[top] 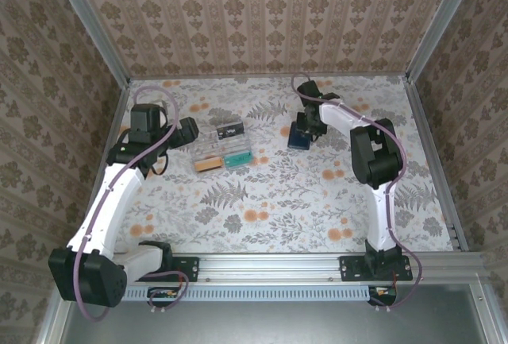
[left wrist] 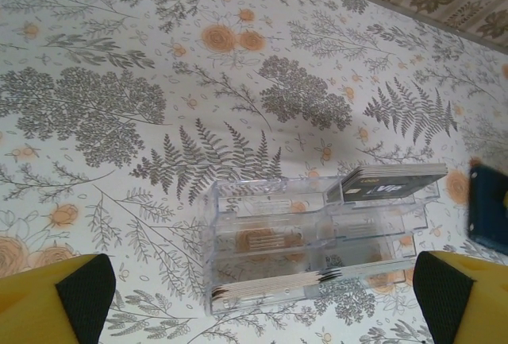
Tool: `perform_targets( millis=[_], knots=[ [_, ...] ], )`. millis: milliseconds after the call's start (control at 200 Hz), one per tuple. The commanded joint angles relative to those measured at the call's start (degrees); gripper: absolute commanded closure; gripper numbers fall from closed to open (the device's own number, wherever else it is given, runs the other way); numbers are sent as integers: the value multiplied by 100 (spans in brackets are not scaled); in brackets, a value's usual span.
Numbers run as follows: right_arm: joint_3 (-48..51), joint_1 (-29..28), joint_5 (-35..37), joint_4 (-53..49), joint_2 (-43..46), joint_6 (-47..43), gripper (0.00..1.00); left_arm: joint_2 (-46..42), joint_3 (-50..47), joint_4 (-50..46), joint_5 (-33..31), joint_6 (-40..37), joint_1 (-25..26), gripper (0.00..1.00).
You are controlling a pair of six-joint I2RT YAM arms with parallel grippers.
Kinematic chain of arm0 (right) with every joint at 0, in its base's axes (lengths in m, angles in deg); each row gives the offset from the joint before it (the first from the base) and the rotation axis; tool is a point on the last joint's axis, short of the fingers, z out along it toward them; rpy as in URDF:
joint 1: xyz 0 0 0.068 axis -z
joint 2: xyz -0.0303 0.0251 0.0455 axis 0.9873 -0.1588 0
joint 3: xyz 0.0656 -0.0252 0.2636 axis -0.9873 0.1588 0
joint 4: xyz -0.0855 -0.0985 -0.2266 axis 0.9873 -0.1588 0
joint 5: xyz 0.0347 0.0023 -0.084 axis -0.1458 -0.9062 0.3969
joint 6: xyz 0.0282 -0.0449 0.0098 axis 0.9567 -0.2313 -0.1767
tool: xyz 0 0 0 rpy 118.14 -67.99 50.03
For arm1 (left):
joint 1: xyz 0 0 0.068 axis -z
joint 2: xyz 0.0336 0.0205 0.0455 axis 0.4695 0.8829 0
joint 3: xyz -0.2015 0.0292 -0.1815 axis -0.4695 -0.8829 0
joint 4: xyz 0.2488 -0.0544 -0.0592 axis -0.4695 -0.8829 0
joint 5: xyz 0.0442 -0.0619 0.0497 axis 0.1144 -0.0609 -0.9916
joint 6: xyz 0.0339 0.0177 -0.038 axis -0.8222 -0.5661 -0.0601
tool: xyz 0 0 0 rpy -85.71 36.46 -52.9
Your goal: Take the credit cards out of the card holder
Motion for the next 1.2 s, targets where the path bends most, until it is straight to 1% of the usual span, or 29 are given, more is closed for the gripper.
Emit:
perform_targets(
  millis=[0,120,290,390,430,525,615,700,710,725,850,990,1090,1195],
  knots=[
    [781,-359,-223,-95,575,59,59,94,96,126,194,100,75,0],
    [1614,-741,-289,99,1098,216,59,214,130,165,243,115,171,0],
    [2692,-1347,-243,307,1679,560,59,363,166,174,209,220,445,0],
    [3122,-1619,-186,388,1960,782,58,396,128,154,125,402,663,0],
    [3214,-1711,-168,390,2066,820,56,391,92,146,4,533,783,0],
    [3183,-1900,7,249,2250,814,49,387,18,-21,-668,1025,1126,0],
    [2978,-2095,323,11,2362,695,46,378,-32,13,-485,859,1337,0],
    [2704,-2272,634,-245,2380,556,44,336,-111,40,-587,920,1383,0],
    [2671,-2290,661,-269,2376,538,44,335,-122,47,-599,935,1512,0],
    [2630,-2319,677,-309,2355,513,44,326,-138,52,-615,941,1556,0],
    [2278,-2548,828,-640,2179,438,50,290,-157,44,-584,891,1592,0],
    [2180,-2771,935,-802,2094,416,54,216,-183,35,-566,845,1589,0],
    [2238,-2781,920,-813,2049,418,59,153,-232,53,-599,839,1589,0],
    [2293,-2787,861,-801,1950,393,60,93,-262,37,-565,821,1601,0]
  ],
)
